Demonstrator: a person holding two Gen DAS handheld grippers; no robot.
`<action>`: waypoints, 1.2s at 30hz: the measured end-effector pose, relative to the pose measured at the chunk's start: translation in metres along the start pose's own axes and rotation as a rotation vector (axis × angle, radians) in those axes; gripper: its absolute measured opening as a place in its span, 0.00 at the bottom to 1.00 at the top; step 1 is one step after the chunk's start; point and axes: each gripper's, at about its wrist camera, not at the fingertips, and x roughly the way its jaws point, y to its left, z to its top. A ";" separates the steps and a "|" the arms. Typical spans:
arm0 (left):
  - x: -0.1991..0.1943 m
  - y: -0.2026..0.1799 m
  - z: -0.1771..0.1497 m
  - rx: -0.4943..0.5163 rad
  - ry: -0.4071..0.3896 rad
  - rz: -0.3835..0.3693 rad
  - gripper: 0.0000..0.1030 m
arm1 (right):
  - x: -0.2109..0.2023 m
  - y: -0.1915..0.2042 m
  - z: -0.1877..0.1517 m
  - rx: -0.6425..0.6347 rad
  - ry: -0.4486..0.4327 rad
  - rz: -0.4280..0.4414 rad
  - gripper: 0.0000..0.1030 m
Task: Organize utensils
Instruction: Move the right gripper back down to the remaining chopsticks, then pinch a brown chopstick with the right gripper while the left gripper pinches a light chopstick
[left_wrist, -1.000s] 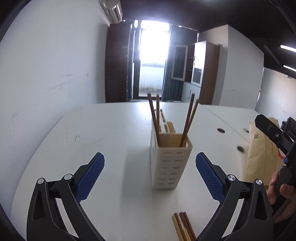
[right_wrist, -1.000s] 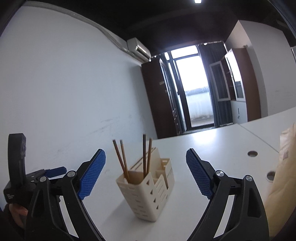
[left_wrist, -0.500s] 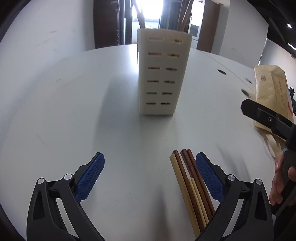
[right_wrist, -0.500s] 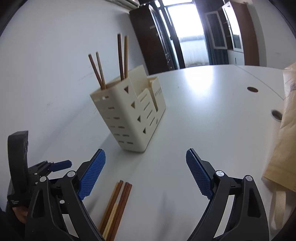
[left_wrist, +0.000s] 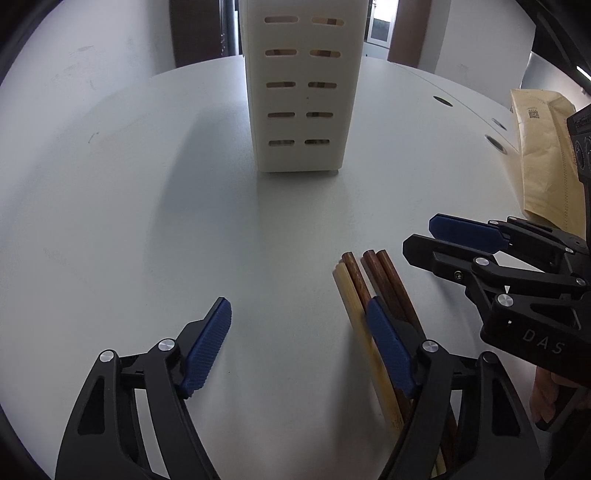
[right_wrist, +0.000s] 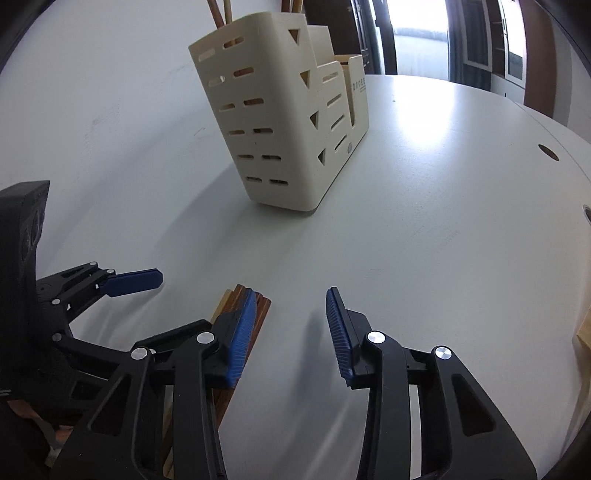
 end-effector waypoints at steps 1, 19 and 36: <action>0.000 0.000 0.000 -0.002 0.001 -0.003 0.72 | 0.002 0.002 -0.001 -0.007 0.005 0.002 0.35; 0.000 -0.003 -0.005 0.038 -0.021 0.031 0.73 | 0.009 0.000 0.001 -0.021 0.030 -0.027 0.26; 0.002 -0.004 0.000 0.041 -0.039 0.036 0.52 | 0.016 0.006 0.002 -0.060 0.040 -0.066 0.08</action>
